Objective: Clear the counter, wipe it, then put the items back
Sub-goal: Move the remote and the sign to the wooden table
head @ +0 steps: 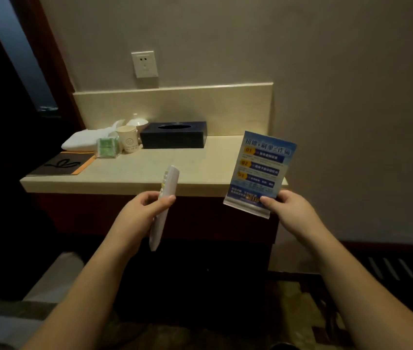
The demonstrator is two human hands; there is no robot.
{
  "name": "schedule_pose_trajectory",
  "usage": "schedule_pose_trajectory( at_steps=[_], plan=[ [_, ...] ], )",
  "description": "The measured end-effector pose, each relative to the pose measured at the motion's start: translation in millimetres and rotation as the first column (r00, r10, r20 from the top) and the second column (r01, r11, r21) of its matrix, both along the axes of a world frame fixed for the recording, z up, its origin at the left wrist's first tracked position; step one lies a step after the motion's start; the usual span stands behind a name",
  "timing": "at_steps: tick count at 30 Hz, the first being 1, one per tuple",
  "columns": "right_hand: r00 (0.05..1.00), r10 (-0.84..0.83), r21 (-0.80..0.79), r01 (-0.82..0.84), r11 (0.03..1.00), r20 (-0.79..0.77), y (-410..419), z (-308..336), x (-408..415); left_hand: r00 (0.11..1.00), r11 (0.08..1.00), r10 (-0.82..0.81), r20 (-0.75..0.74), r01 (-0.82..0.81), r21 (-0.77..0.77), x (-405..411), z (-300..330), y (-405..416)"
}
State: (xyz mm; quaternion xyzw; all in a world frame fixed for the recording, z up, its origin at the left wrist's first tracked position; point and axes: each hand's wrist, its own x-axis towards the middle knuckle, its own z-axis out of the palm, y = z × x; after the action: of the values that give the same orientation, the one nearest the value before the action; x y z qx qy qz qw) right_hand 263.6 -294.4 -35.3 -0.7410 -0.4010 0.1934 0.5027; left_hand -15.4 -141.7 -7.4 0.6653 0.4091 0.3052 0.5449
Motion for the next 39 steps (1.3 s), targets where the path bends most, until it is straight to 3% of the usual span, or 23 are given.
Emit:
schedule_pose_trajectory(
  at_steps=[11, 20, 31, 39],
  plan=[
    [0.973, -0.233, -0.109, 0.231, 0.967, -0.004, -125.8, -58.8, 4.5, 0.976, 0.972, -0.218, -0.023, 0.215, -0.090, 63.9, -48.2, -76.5],
    [0.887, -0.461, -0.151, 0.451, 0.880, -0.036, -259.8, -97.7, 41.4, 0.903, 0.914, -0.402, -0.149, 0.389, -0.115, 173.8, -95.6, -165.3],
    [0.733, -0.660, -0.254, 0.615, 0.746, -0.163, -476.8, -140.8, 118.7, 0.694, 0.743, -0.650, -0.309, 0.665, -0.068, 332.6, -113.2, -346.4],
    [0.593, -0.785, -0.352, 0.706, 0.615, -0.182, -620.5, -166.0, 153.2, 0.465, 0.515, -0.759, -0.456, 0.857, 0.017, 431.9, -133.0, -484.5]
  ],
)
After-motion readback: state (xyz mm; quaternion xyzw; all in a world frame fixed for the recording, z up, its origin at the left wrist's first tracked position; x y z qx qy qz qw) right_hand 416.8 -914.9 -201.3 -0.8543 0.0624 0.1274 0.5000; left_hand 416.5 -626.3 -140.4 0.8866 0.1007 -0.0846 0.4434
